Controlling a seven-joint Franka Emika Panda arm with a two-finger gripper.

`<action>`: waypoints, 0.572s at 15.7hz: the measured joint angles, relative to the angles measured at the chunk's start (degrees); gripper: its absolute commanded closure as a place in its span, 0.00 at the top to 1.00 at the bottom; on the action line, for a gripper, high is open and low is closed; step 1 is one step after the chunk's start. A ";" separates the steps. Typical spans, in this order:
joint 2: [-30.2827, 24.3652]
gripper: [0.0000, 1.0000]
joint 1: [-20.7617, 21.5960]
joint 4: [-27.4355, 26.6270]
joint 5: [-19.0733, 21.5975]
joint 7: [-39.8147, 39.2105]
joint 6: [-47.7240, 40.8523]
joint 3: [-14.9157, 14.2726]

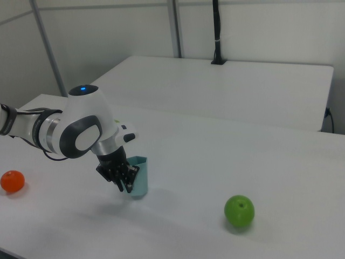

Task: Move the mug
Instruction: 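Lower the mug upright onto the table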

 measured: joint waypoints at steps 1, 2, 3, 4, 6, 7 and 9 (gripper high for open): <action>0.00 0.15 0.00 0.00 0.00 0.00 0.00 0.00; 0.01 0.24 0.00 0.00 0.00 0.00 0.00 0.00; 0.01 0.30 0.00 0.00 0.00 0.00 0.00 0.00; 0.01 0.36 0.00 0.00 0.00 0.00 0.00 0.00; 0.01 0.44 0.00 -0.01 0.00 0.00 -0.01 0.00; 0.01 0.49 0.00 -0.01 0.00 0.00 -0.04 0.00; 0.02 0.55 0.00 -0.01 0.00 0.00 -0.05 0.00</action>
